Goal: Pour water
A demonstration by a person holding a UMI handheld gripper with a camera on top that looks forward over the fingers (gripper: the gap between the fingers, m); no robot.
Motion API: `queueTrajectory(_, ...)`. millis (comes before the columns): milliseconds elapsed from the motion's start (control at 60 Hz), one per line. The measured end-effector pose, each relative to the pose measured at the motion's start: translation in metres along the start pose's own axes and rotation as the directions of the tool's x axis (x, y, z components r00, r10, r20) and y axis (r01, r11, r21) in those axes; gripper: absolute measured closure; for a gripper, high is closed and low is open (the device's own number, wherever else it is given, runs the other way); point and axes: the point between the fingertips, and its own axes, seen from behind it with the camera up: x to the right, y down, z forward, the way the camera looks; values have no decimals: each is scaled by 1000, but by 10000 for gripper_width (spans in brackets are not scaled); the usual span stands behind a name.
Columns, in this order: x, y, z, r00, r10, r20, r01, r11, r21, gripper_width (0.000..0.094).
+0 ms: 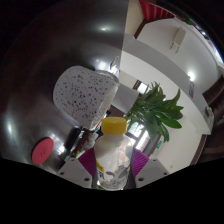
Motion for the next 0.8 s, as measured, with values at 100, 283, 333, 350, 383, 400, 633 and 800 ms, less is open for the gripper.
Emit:
queueTrajectory(100,-4,-1,4,1000,17,-2,-17,1000,-5,501)
queueTrajectory(283,-9,6,-2,926,373,65,-374,928,1,501)
queueTrajectory(333,-11,12,-6,838,536,98,-538,843,-15,502)
queueTrajectory(350,-13,13,-8,799,594,95,-595,804,-27,500)
queueTrajectory(383,-12,18,-10,699,703,131,-706,707,-30,501)
queueTrajectory(400,-13,20,-12,642,754,140,-757,652,-44,502)
queueTrajectory(633,-25,22,-26,-248,942,227,-961,-209,-181,503)
queueTrajectory(800,-57,48,-20,-478,850,221,-872,-429,-235,502)
